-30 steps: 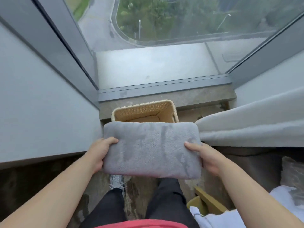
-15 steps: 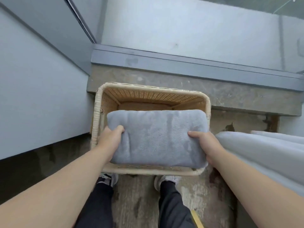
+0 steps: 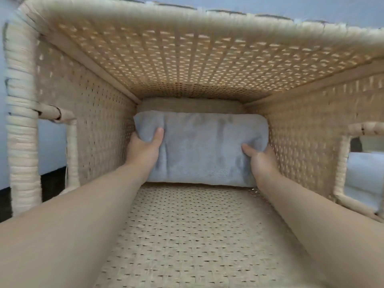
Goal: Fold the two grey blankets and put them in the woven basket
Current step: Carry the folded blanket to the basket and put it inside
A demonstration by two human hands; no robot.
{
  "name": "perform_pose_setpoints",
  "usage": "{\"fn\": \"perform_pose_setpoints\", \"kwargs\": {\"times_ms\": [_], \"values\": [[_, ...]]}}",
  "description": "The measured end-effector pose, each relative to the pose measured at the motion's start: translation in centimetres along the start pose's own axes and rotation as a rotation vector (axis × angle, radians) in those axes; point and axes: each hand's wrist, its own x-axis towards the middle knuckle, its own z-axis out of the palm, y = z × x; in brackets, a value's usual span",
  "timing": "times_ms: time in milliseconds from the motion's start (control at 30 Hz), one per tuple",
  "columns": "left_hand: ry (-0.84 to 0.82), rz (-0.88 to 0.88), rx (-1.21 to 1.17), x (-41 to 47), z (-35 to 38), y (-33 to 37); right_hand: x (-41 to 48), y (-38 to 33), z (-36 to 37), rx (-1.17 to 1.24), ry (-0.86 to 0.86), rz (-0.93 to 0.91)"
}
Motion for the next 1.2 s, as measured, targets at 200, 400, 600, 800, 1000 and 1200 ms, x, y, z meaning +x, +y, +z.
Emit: {"fn": "perform_pose_setpoints", "kwargs": {"times_ms": [200,400,600,800,1000,1200], "values": [[0.089,-0.001,0.123,4.3,2.0,-3.5,3.3,3.7,2.3,-0.263,0.069,-0.165],[0.252,0.125,0.295,0.6,1.6,0.1,1.2,2.0,1.8,-0.407,0.12,-0.236],[-0.03,0.679,0.919,-4.3,1.0,2.9,-2.4,-0.2,1.9,-1.103,-0.021,-0.779],[-0.383,0.487,1.429,0.6,-0.5,1.0,2.3,-0.5,0.6,-1.641,-0.391,-0.629],[-0.416,0.366,1.44,3.1,1.1,0.2,5.1,-0.2,1.2,-1.679,-0.416,-0.543],[-0.433,0.325,1.438,4.6,2.0,-0.2,6.2,-0.1,2.0,-1.692,-0.444,-0.476]]}}
